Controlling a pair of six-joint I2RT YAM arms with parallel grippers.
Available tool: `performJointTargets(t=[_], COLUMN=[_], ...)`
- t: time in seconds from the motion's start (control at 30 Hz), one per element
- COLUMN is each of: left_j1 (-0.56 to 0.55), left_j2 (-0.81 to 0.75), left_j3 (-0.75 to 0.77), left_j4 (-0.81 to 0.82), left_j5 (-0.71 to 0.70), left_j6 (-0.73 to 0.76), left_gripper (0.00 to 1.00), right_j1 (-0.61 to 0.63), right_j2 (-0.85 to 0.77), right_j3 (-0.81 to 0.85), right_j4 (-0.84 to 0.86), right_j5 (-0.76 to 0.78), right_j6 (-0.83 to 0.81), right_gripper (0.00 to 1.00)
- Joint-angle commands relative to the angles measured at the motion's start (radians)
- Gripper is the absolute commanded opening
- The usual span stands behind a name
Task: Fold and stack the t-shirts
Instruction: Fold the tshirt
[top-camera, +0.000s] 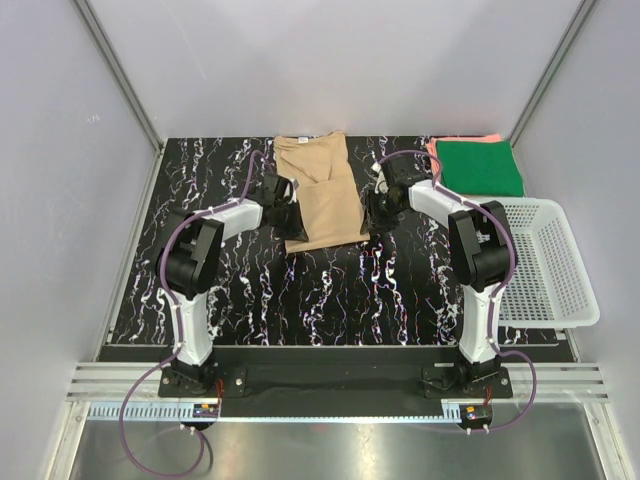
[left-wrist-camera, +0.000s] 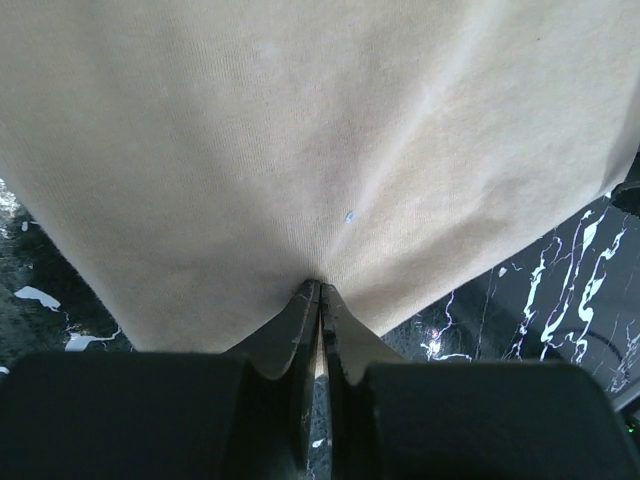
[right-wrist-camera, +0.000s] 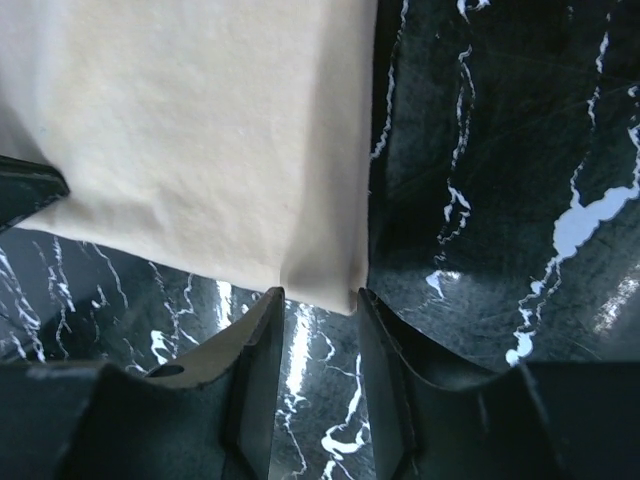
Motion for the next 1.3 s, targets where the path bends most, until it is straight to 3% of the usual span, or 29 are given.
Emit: performJointTargets(t=[0.0,0.2,0.37,0.67,0.73,0.9,1.13,1.27], left_j1=[-0.013,-0.014,-0.014,-0.013,-0.016,-0.058,-0.103,-0.103], left_j2=[-0.022,-0.034,-0.036,-0.082,-0.111,-0.276,-0.513,-0.593], left_j3=[-0.037,-0.025,-0.006,-0.066,-0.101,-0.21,-0.338,-0.471], left_j4=[0.005,-0.008,-0.051,-0.076,-0.082,-0.103,-0.103,0.01], left_j5=[-0.058,-0.098,-0.109,-0.109,-0.115,-0.146,-0.124,-0.061], left_j6=[0.035,0.026,0.043,0.024,0.006,-0.018,-0.041,-0.098], left_gripper=[0.12,0.14,0.15,0.2,0.2,0.22,0.37,0.41], right_j1=[-0.004,-0.004,-0.004,-0.006,-0.006,-0.004,0.034,0.039], right_j2=[-0.02,0.006,0.007,-0.076,-0.127,-0.271,-0.446,-0.484], right_j3=[0.027,0.019,-0.013,-0.168,-0.227,-0.387,-0.614,-0.692], right_j4=[-0.037,-0.028,-0.009,0.078,0.078,0.113,0.179,0.193], right_j5=[0.048,0.001,0.017,0.017,0.083,0.069,0.002,0.039], right_j6=[-0.04,-0.067,-0.055,-0.003,0.017,0.063,0.186,0.238], right_gripper=[0.42,0.4,0.33,0.0,0.0,0.0,0.0,0.0])
